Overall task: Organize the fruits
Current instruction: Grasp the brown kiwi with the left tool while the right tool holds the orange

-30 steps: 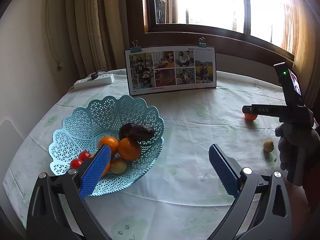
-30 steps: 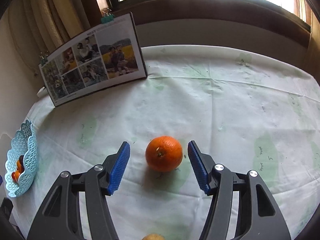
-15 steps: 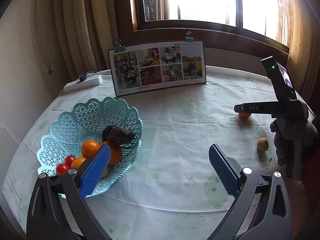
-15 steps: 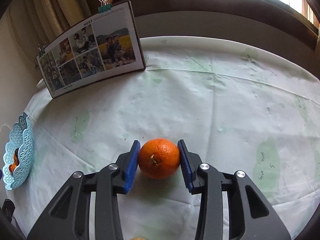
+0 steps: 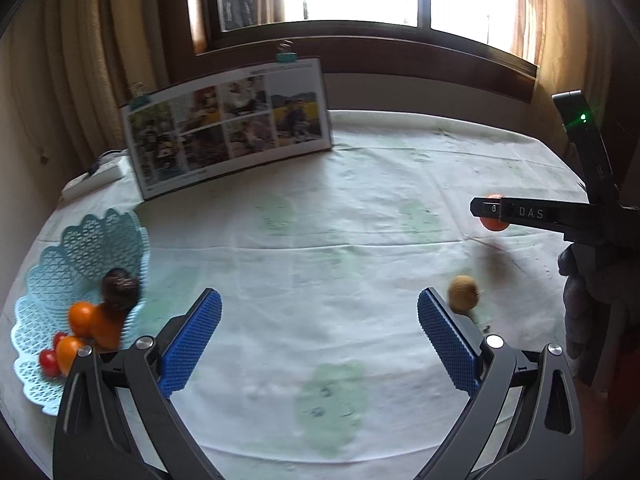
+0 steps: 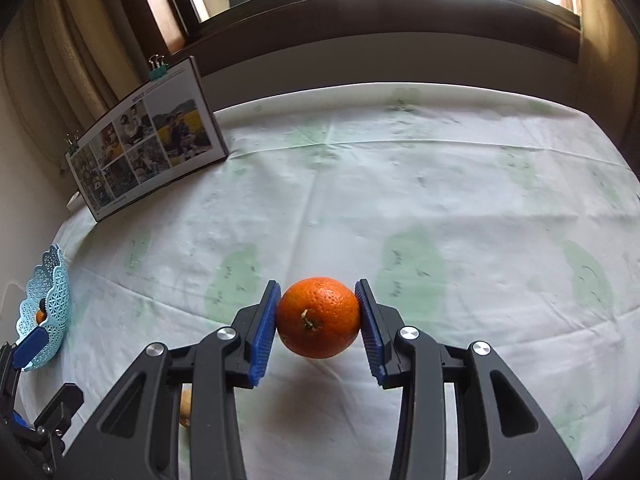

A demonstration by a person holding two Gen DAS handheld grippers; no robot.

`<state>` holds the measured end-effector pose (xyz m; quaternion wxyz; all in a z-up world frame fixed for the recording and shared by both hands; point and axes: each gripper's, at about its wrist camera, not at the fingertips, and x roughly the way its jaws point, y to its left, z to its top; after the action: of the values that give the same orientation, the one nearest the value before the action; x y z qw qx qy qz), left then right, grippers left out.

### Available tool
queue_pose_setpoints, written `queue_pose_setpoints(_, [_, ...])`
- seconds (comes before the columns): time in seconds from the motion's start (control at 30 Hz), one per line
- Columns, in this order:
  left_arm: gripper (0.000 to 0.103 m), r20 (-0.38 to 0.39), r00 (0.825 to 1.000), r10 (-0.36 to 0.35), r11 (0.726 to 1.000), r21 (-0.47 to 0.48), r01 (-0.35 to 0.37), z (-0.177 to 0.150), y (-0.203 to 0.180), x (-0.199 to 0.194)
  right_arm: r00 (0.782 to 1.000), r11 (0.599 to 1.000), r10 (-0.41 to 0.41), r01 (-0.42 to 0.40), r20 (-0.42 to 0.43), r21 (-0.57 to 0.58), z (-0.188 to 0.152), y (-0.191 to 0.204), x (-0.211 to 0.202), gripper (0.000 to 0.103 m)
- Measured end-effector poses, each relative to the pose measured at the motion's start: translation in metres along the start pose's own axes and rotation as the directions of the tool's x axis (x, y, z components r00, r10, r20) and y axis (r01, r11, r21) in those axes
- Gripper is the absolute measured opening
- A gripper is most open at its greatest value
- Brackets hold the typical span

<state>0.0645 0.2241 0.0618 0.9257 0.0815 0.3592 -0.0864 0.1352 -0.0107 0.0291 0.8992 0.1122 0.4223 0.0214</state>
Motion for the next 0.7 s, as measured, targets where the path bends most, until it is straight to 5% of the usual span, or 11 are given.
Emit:
queue_pose_setpoints(0.2, [0.100, -0.032, 0.997, -0.070, 0.996, 0.054, 0.072, 0.005, -0.035, 0.018, 1.000, 1.000, -0.007, 0.006, 0.026, 0.026, -0.003, -0.014, -0.006, 0.039])
queue_pose_setpoints(0.4, [0.089, -0.072, 0.988, -0.134, 0.987, 0.076, 0.139, 0.006, -0.060, 0.035, 1.000, 0.999, 0.003, -0.004, 0.011, 0.040, -0.006, -0.017, 0.001, 0.039])
queue_pose_setpoints(0.7, [0.053, -0.157, 0.968, -0.193, 0.977, 0.062, 0.205, 0.003, -0.078, 0.059, 1.000, 0.999, 0.012, -0.013, 0.018, 0.044, -0.005, -0.018, -0.001, 0.039])
